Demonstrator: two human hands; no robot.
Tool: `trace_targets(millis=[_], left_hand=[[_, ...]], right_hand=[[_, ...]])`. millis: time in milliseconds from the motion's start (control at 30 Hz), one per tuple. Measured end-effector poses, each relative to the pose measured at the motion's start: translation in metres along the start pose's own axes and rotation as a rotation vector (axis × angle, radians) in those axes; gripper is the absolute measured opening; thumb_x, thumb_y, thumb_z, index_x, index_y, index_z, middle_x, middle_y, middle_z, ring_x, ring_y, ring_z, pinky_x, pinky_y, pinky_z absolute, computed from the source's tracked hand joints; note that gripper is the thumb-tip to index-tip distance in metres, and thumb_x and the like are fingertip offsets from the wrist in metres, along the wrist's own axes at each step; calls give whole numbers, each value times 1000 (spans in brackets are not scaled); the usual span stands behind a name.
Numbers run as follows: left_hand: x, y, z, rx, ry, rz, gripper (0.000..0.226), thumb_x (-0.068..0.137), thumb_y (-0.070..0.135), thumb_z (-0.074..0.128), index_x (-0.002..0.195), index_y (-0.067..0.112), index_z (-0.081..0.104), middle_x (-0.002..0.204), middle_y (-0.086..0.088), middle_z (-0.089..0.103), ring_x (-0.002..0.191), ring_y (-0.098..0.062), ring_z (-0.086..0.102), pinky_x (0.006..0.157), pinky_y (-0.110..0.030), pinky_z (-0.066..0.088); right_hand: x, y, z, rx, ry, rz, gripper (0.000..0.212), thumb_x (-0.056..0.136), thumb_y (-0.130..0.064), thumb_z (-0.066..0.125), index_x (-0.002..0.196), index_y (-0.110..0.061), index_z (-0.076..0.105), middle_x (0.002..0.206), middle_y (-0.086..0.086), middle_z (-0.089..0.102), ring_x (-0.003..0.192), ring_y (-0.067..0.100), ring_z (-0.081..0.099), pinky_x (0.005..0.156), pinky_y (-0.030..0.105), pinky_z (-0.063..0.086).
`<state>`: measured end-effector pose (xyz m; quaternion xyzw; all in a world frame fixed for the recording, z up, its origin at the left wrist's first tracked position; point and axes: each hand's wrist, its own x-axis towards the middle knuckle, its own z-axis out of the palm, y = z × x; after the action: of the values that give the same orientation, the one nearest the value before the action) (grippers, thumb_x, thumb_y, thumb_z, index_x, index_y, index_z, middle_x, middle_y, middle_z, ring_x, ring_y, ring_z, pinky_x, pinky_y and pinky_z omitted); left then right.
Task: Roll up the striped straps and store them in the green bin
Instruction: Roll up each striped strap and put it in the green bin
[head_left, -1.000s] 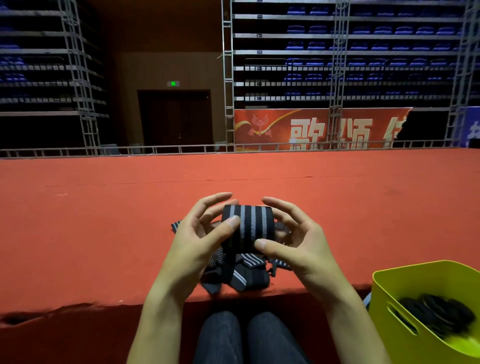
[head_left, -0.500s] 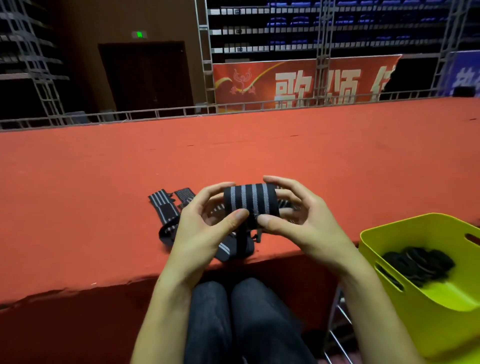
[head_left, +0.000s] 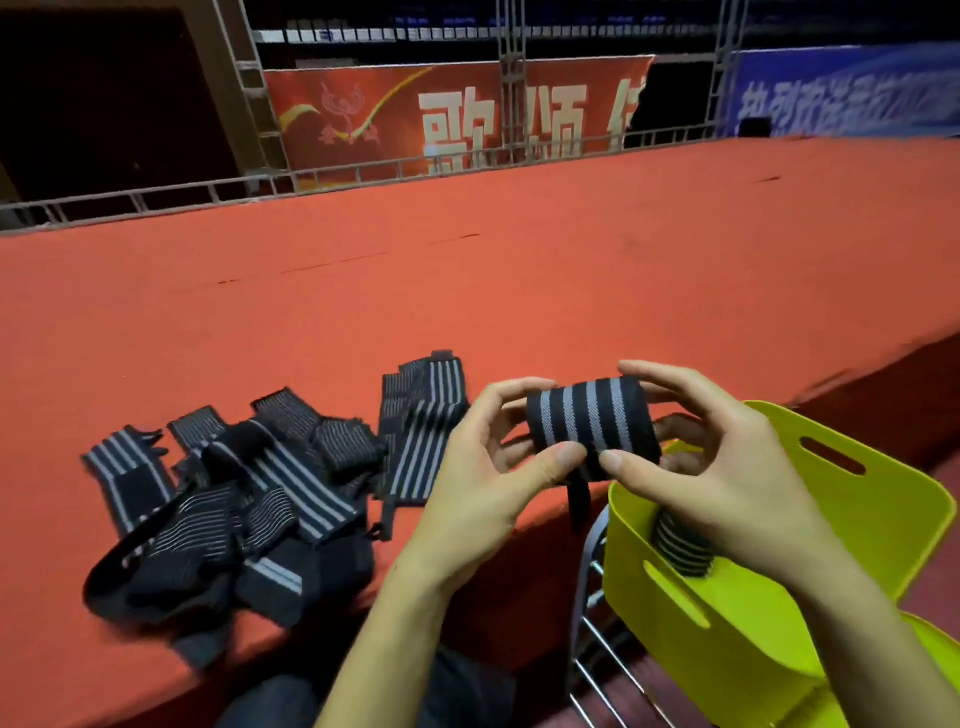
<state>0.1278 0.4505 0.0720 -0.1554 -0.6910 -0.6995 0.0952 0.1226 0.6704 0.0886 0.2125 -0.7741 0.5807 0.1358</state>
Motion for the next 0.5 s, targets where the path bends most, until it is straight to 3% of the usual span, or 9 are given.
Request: trace_targets(millis=[133, 267, 367, 500], left_hand=[[39, -32, 32, -32, -143, -55, 51, 92, 0, 82, 136, 13, 59, 134, -15, 68, 118, -31, 75, 101, -51, 61], [70, -64, 60, 15, -294, -73, 61, 87, -2, 86, 138, 12, 56, 139, -13, 65, 118, -22, 74, 98, -37, 61], [89, -89, 78, 151, -395, -32, 60, 87, 10, 90, 138, 15, 58, 137, -2, 67, 127, -17, 68, 108, -41, 56], [102, -111, 92, 415, -525, 54, 63, 87, 45, 87, 140, 28, 58, 135, 14, 67, 131, -11, 62, 111, -45, 51]], right_hand=[[6, 30, -42, -91, 37, 60, 68, 76, -16, 94, 135, -35, 67, 117, -9, 74, 88, 19, 74, 71, 31, 61], [6, 53, -80, -188, -2, 139, 71, 76, -14, 94, 136, -38, 66, 110, -5, 76, 85, 15, 74, 74, 32, 64], [5, 69, -100, -258, -23, 195, 72, 75, -9, 95, 134, -41, 66, 111, -7, 75, 85, 18, 75, 76, 38, 66], [4, 87, -113, -378, -56, 234, 69, 72, -8, 95, 126, -40, 68, 111, -19, 72, 88, 14, 73, 71, 30, 63]])
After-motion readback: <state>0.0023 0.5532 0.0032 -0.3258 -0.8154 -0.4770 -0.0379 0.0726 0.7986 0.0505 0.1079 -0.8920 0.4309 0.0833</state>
